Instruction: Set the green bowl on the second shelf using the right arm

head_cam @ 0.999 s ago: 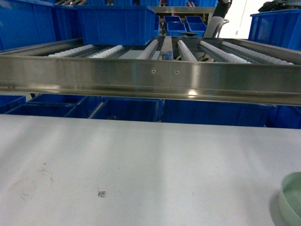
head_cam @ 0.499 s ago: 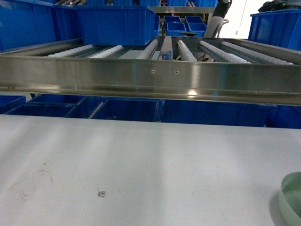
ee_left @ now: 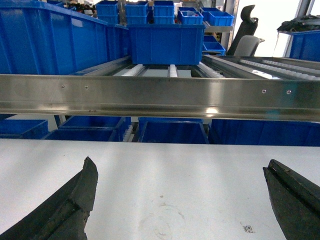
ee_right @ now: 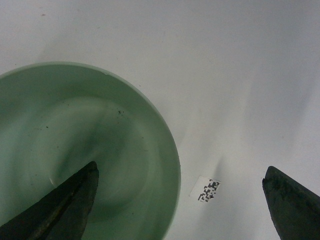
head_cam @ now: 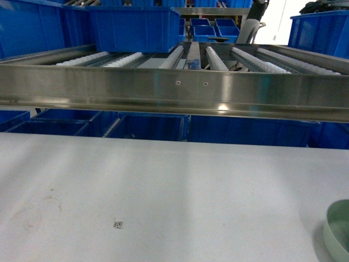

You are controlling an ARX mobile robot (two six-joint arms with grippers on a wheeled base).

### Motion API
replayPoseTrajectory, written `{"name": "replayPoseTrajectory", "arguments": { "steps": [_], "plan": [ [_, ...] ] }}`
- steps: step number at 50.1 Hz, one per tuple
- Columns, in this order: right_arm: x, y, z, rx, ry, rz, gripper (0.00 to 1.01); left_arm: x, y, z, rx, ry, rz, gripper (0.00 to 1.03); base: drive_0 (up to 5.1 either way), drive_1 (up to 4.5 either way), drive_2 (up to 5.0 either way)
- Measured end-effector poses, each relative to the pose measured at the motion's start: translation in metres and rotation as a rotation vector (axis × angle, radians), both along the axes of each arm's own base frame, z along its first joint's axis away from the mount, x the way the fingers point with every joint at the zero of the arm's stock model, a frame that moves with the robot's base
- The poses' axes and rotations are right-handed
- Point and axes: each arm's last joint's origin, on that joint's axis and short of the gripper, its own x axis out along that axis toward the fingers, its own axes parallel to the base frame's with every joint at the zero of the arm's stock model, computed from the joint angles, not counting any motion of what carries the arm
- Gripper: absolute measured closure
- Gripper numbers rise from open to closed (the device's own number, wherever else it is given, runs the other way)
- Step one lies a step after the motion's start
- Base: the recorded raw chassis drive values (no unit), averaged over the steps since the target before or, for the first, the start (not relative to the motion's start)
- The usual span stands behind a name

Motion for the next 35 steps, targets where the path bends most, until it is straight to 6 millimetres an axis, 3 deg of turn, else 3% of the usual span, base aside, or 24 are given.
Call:
{"name": "replayPoseTrajectory", "arguments": {
  "steps": [18,26,35],
  "plan": [
    [0.001,0.0,-0.015,-0.013,0.023,-0.009,0.03,0.0,0.0,0.0,0.0,0.0,0.0,0.05,0.0,0.0,0.0],
    [-0.005,0.003,-0.026,-0.012,0.044,-0.007,0.07,0.0,0.0,0.0,0.0,0.0,0.0,0.05,0.0,0.0,0.0],
    [-0.012,0.009,-0.035,-0.01,0.066,0.003,0.41,0.0,0.0,0.0,0.0,0.0,0.0,0.05,0.0,0.0,0.0]
  ]
}}
